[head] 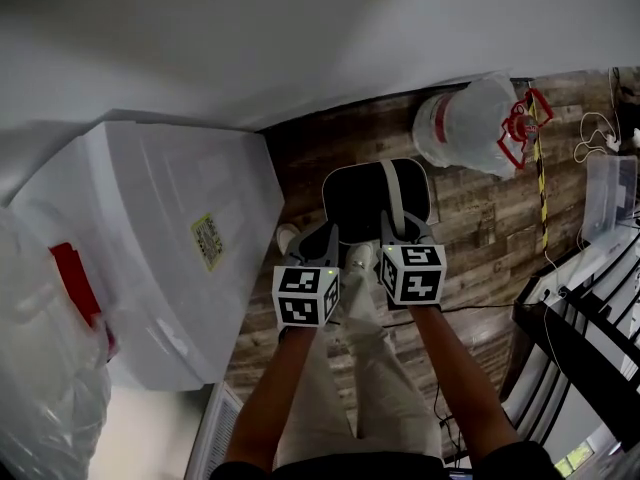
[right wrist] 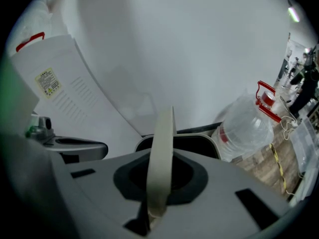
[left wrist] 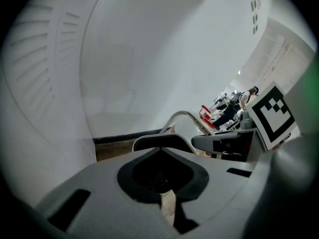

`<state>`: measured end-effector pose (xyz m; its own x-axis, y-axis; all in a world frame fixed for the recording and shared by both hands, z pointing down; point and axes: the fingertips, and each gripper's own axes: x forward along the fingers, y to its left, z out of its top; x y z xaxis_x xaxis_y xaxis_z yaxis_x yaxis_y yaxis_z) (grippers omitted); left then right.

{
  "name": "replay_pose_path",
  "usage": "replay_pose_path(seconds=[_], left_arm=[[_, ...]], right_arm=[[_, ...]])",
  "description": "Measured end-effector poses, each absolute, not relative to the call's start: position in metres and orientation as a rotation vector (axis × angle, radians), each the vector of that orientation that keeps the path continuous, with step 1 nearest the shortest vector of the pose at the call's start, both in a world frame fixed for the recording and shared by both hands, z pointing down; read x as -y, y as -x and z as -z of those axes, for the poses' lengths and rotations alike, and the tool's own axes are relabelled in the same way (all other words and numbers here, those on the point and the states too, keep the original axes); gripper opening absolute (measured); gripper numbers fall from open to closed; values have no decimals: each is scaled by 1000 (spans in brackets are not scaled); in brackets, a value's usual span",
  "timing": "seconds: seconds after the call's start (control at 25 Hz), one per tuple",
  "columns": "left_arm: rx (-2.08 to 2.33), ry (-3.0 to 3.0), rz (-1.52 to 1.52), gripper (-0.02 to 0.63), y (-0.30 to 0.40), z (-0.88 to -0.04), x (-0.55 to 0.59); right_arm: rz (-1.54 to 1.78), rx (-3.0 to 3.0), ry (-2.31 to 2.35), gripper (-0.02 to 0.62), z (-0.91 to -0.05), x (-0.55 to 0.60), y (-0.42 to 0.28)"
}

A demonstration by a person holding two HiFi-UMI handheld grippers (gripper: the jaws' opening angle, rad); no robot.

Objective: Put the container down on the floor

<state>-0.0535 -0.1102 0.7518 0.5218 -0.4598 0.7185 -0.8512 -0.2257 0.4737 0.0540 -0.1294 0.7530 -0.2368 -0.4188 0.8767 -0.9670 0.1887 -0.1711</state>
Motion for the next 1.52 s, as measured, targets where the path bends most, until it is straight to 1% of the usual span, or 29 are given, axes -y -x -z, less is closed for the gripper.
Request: replay_pose_path(seconds=[0.4,0.84,1.52], left_arm=[[1082,-1836,-552,15,49,-775,106],[1114,-1826,-560,15,52,-821,107],[1180,-1825,-566,15,67,-868,137]], right_arm=[[-1009,1763,-1292,32,-786,132,-55],[-995,1772,-1284,32,-832,141,-54],[-940,1795,-1243,32,-887,179,-42]])
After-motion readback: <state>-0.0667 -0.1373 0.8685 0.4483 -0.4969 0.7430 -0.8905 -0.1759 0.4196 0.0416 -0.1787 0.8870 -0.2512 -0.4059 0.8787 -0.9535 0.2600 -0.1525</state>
